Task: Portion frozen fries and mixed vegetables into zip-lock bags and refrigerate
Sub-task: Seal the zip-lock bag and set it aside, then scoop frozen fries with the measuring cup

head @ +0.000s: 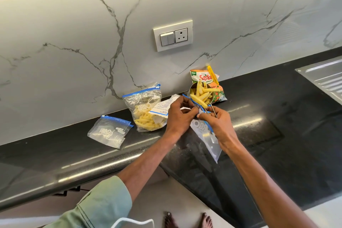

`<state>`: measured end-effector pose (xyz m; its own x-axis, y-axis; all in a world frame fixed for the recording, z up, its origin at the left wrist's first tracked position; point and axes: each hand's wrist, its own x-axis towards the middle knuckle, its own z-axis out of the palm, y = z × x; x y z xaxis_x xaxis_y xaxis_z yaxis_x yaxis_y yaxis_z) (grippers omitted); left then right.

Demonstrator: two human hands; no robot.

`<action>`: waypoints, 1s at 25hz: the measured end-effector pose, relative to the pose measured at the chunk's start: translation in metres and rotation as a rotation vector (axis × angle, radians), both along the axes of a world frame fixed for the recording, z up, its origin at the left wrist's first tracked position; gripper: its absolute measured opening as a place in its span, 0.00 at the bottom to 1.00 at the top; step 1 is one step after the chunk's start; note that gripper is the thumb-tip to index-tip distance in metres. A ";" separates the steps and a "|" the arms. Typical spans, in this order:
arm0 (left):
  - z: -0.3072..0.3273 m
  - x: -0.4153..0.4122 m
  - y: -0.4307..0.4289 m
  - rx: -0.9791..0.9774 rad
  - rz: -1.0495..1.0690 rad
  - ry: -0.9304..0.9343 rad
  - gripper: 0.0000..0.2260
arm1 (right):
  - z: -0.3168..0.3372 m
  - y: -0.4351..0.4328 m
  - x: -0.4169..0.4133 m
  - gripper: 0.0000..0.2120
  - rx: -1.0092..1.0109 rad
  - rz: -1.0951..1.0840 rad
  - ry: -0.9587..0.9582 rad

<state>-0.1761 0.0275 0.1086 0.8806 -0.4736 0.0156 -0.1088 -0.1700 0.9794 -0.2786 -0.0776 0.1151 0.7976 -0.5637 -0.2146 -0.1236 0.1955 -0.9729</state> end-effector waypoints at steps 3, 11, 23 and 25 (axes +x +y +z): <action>0.006 -0.002 0.001 0.041 -0.011 -0.042 0.06 | -0.004 -0.003 0.001 0.05 -0.118 -0.039 0.054; 0.016 0.010 0.016 0.692 -0.142 -0.605 0.12 | -0.007 -0.020 -0.006 0.04 -0.287 -0.149 0.150; 0.049 0.019 -0.007 0.545 -0.248 0.065 0.11 | -0.007 -0.039 -0.014 0.06 -0.337 -0.087 0.181; 0.050 0.019 -0.013 0.510 -0.214 0.152 0.11 | -0.004 -0.044 -0.019 0.07 -0.337 -0.062 0.198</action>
